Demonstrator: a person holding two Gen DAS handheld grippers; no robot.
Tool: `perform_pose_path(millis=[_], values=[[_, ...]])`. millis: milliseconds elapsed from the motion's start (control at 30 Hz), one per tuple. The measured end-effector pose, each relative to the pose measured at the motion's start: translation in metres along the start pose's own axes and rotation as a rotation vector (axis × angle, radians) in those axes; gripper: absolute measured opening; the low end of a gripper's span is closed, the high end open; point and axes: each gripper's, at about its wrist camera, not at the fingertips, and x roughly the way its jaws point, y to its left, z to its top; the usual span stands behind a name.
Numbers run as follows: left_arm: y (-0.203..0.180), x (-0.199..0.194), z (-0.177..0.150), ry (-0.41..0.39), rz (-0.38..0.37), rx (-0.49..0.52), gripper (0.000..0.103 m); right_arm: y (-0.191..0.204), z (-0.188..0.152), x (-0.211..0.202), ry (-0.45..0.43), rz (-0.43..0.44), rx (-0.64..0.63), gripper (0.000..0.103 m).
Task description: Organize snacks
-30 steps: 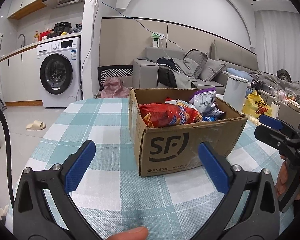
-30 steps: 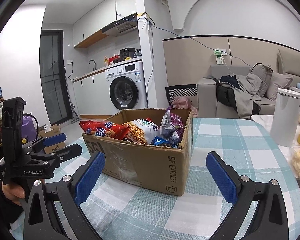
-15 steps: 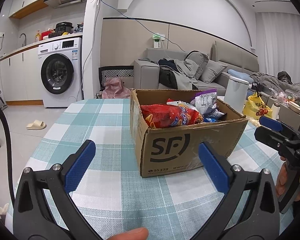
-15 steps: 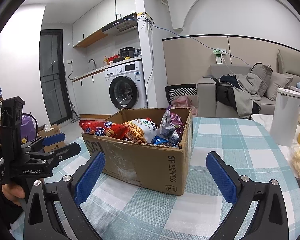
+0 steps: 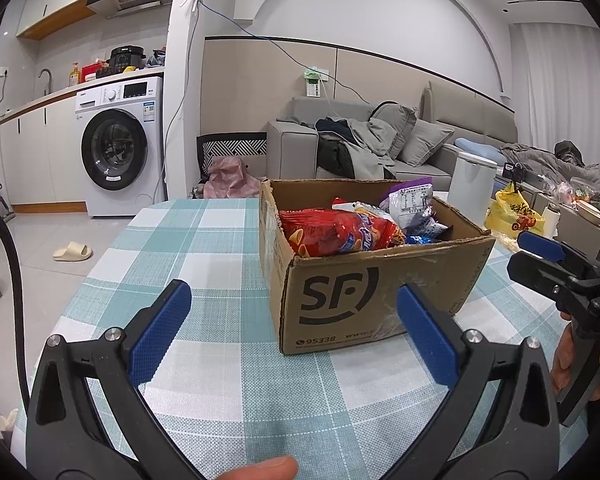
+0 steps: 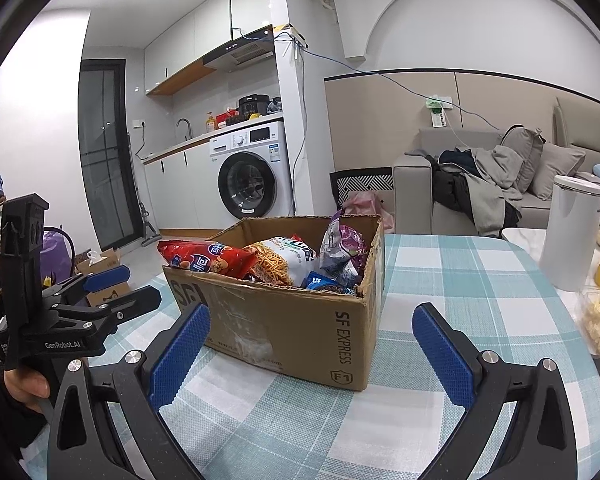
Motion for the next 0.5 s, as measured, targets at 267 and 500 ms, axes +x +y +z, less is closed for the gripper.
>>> perform_pose_path(millis=[267,500], values=[[0.0000,0.0000,-0.0005,0.000,0.001,-0.001,0.103,0.0002,-0.0002,0.0001,0.000,0.000,-0.001,0.103],[0.0001,-0.0001,-0.0008,0.000,0.001,-0.001,0.103,0.0000,-0.0003,0.0003,0.000,0.000,-0.001,0.103]])
